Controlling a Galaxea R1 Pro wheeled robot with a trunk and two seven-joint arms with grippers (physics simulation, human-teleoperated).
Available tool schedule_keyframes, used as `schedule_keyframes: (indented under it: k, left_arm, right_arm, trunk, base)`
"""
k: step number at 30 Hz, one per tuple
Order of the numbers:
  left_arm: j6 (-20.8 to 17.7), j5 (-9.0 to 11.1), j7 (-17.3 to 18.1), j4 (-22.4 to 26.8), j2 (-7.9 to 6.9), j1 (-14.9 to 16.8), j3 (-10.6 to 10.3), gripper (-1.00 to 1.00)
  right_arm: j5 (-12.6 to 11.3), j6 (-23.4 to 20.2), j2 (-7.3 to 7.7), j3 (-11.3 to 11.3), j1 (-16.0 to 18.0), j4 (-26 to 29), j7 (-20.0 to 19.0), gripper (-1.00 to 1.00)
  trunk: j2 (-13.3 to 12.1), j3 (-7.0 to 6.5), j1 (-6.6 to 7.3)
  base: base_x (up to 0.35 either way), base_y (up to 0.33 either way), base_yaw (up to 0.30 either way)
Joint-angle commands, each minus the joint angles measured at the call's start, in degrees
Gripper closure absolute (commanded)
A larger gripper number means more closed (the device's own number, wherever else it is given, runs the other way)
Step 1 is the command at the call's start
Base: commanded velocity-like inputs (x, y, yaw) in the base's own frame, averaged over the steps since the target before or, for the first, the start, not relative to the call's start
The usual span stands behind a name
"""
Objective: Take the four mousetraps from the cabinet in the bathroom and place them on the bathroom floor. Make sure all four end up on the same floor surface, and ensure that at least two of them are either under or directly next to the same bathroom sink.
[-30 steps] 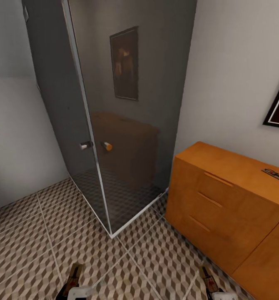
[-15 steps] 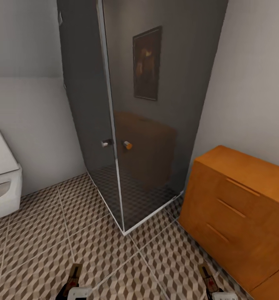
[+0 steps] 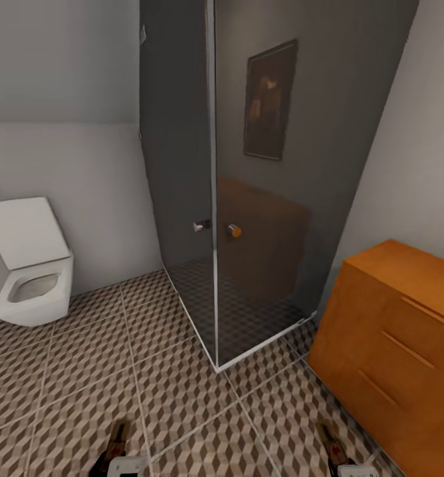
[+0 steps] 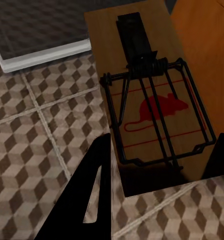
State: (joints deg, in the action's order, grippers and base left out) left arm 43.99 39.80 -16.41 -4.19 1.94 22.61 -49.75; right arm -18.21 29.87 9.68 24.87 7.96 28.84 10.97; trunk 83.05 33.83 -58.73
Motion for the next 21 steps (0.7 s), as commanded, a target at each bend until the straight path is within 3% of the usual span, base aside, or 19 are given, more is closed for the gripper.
schedule_keyframes:
  k: [1,21]
  left_arm:
    - [0.05,-0.54,-0.82,-0.20,0.08,0.07,-0.35,1.00]
    - [0.05,-0.55,-0.82,-0.20,0.08,0.07,-0.35,1.00]
  right_arm:
    - [-0.42,0.19,0.08,0.48,0.04,0.02,0.32,1.00]
    - [-0.42,0.19,0.08,0.53,0.04,-0.01,0.29,1.00]
  trunk:
    - [0.03,0.05,0.00]
    - [0.03,0.05,0.00]
  base:
    - [0.000,0.000,0.266]
    - [0.000,0.000,0.266]
